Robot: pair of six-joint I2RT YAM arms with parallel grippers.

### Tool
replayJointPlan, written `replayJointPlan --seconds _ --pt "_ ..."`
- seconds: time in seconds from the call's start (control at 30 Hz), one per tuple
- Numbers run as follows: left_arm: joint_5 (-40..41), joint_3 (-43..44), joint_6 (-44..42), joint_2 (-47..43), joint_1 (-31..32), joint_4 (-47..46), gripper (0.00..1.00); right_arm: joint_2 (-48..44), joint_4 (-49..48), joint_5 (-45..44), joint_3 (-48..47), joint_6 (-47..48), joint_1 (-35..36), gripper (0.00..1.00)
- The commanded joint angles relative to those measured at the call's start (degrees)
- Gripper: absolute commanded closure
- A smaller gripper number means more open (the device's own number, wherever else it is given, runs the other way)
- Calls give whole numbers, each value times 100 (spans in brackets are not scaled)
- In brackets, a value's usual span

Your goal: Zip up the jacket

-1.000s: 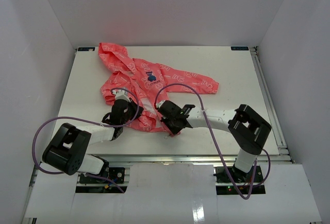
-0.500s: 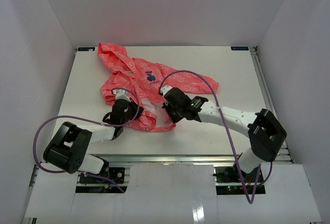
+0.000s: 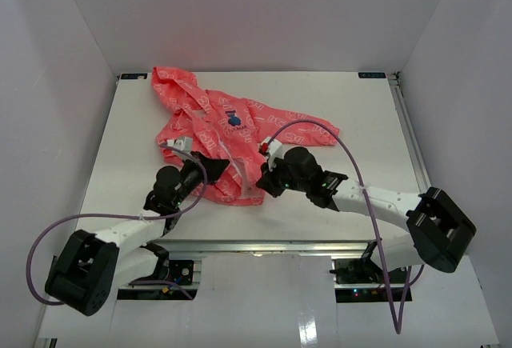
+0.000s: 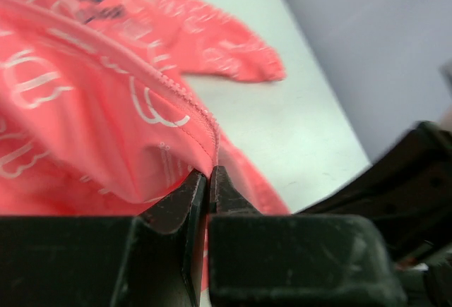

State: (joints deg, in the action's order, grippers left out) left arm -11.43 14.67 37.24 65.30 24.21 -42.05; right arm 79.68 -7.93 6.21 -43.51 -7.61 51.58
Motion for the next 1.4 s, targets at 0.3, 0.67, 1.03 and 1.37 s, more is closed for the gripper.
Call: replayJointPlan --seconds 0.3,0.67,1.03,1.37 --pt "-956 -731 -226 -1193 -12 -1425 100 -556 -4118 1358 1039 218 -430 92" --pt "-1663 -1075 -208 -798 -12 -2853 100 -222 -6469 2515 1830 -165 -835 92" --pt "-2254 -1263 -268 -827 -12 -3997 100 35 -7238 3598 1806 -1138 -1154 92" --pt "-2564 -1058 -419 -77 -4 -4667 100 517 -7227 3639 1393 -1632 -1199 92"
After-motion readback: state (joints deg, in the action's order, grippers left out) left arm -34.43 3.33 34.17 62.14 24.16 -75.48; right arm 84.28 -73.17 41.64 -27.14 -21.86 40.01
